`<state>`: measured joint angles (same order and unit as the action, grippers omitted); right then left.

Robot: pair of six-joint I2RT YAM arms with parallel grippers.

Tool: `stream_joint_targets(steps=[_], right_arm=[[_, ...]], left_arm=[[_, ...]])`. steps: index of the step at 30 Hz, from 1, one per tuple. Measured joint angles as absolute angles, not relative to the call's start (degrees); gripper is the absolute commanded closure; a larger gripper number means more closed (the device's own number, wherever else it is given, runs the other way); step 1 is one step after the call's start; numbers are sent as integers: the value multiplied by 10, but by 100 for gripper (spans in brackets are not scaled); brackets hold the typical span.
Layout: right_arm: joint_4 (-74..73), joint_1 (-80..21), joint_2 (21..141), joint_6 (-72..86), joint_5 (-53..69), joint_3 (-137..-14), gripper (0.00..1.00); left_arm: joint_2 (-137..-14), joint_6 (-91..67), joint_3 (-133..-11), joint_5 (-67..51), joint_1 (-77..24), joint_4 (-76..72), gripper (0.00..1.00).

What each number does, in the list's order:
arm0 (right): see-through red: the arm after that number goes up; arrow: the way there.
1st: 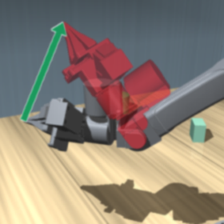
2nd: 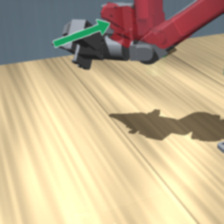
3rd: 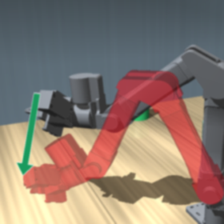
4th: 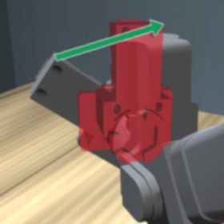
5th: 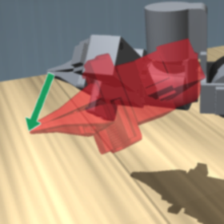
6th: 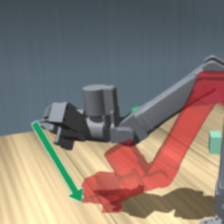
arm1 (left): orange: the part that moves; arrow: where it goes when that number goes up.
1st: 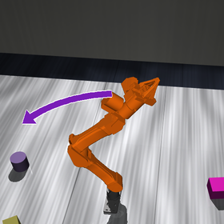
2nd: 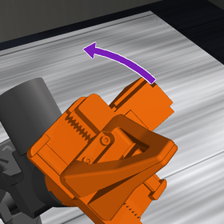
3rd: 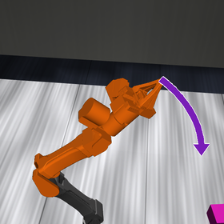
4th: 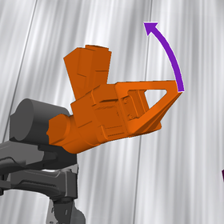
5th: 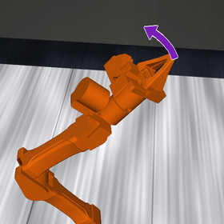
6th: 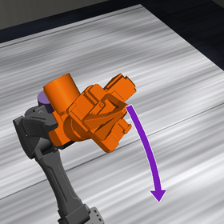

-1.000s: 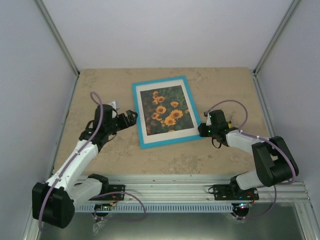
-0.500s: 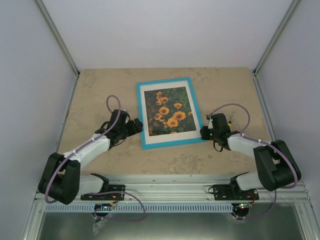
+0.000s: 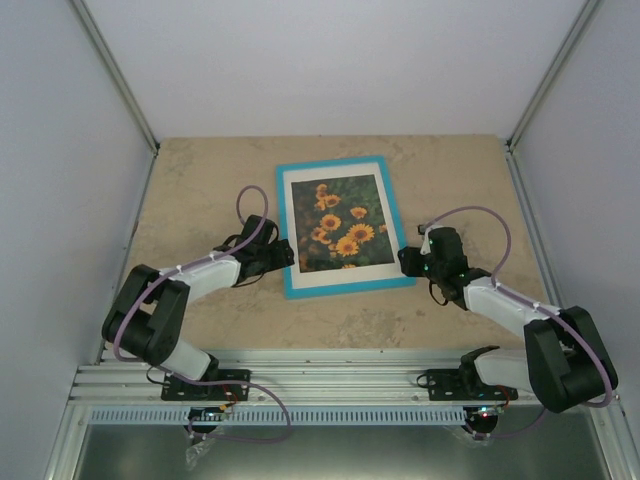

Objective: Take the photo out of the frame

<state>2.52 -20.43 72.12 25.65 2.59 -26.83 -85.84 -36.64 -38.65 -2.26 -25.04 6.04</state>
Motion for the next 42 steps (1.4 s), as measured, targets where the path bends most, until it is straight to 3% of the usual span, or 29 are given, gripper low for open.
stream_joint_targets(steps=[6,17,27,34,42], right_arm=[[13,-224,709,236,24,-273,39],[-14,-322,719,194,10,-309,22],[-18,-388,735,137,-1,-331,3],[-27,-438,735,95,-31,-345,2],[-32,-513,735,35,-66,-366,2]], left_arm=[[-888,-356,-407,-12,-256,69,42],[-924,-350,-437,-9,-264,85,53],[-933,-345,-442,-12,-267,81,72],[-938,-345,-449,-7,-267,81,90],[-933,-343,-451,-5,-267,91,97]])
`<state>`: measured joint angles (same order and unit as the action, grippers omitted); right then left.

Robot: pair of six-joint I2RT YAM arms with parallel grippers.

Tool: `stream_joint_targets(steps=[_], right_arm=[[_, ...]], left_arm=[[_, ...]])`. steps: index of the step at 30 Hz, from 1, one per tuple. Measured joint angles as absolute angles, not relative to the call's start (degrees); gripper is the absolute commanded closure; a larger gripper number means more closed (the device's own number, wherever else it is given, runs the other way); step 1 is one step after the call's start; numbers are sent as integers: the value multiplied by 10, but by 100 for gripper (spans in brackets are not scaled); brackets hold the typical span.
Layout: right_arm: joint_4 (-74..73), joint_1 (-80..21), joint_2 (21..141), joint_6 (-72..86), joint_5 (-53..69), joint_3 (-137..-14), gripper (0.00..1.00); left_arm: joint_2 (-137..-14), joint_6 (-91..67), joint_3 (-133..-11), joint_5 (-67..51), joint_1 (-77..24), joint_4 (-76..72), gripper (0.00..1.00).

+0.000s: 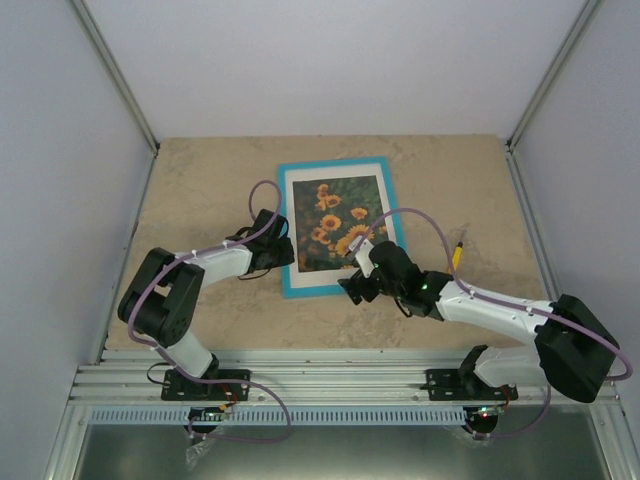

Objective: Take the photo out of the frame

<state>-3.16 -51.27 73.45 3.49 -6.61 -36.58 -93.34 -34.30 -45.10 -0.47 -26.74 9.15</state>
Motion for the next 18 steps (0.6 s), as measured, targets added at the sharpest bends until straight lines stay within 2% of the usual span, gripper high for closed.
stream_joint_targets(steps=[10,18], right_arm=[[-35,-635,740,-37,-165,-366,2],[-32,-713,840,-89,-287,-381,2]], left_arm=[[-881,-333,-452,5,-267,156,100],[-839,-328,-452,13,-267,188,100]])
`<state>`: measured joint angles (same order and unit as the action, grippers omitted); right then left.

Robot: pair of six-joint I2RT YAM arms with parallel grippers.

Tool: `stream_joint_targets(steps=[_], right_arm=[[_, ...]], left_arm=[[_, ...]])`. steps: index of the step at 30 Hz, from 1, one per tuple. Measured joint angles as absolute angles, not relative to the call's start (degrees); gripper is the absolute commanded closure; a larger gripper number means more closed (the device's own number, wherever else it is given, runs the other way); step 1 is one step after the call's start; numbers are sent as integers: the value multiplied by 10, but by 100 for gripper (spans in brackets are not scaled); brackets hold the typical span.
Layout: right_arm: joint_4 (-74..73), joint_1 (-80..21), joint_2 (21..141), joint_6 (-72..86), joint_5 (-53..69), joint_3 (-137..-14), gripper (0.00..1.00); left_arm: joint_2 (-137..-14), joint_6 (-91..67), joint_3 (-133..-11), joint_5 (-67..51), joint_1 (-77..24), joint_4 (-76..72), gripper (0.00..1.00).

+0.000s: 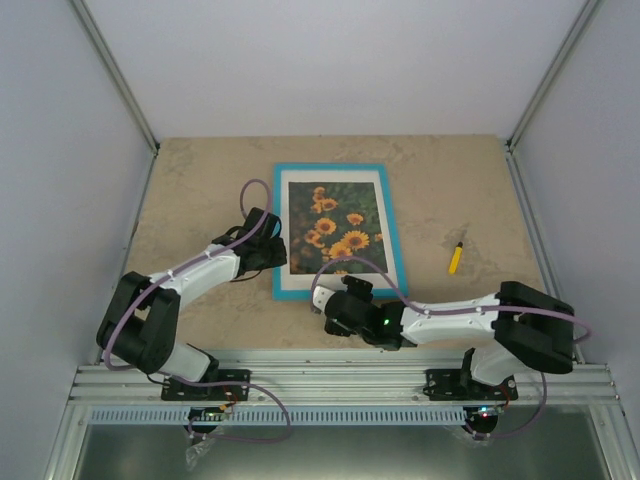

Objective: Take the photo out of the frame

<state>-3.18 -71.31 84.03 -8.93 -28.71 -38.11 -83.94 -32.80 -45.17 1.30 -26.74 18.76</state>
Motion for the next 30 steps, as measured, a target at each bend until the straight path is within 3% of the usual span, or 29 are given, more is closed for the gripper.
stream_joint_targets(steps=[16,23,30], right_arm=[[145,-753,1005,-238,-499,-397,9],[241,-752,1047,-329,-538,-401,23],[314,-752,1063,-404,-562,-399,48]], left_arm=[[-821,-328,-452,14,-267,200,100],[-821,-328,-452,11,-267,201,100],[-821,-333,-451,-2,-267,191,100]])
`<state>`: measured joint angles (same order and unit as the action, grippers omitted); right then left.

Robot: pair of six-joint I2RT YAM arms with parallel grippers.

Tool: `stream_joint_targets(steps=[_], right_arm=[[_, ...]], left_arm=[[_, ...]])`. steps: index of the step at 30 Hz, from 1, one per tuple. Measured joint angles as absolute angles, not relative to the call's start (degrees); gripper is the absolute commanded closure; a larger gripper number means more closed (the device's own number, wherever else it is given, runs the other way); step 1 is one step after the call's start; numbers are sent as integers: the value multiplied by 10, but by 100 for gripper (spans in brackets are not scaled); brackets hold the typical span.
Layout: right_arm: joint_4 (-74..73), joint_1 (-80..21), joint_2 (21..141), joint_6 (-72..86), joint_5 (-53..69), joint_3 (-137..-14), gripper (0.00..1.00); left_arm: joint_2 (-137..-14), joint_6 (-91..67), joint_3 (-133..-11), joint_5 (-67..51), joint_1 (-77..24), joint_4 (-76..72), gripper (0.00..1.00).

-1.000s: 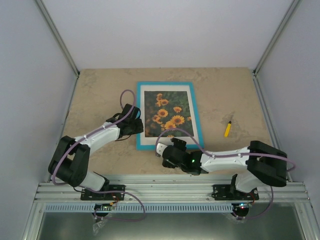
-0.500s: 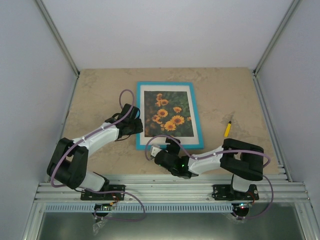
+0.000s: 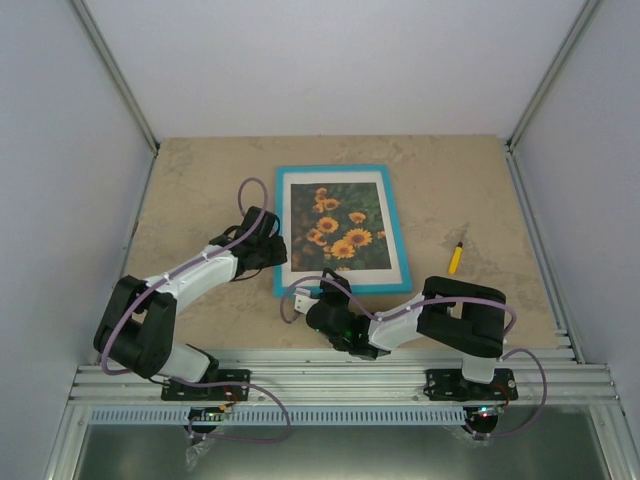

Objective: Take the photo out of the frame

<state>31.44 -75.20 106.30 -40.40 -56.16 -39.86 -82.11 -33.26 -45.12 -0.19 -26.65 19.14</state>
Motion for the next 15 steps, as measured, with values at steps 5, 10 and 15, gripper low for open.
stream_joint_targets(steps=[5,10,15], right_arm=[[340,-752,1063,-434,-570,-391,68],[339,-752,1057,-476,-574,-382,85],[342,-755,1031,-497,-575,-376,99]], left_arm=[[-821,-344,-451,-10,-265,178,90],[-815,-357,-439,-45,-250,150,79],[-776,-376,-406,-107,-218,116,70]])
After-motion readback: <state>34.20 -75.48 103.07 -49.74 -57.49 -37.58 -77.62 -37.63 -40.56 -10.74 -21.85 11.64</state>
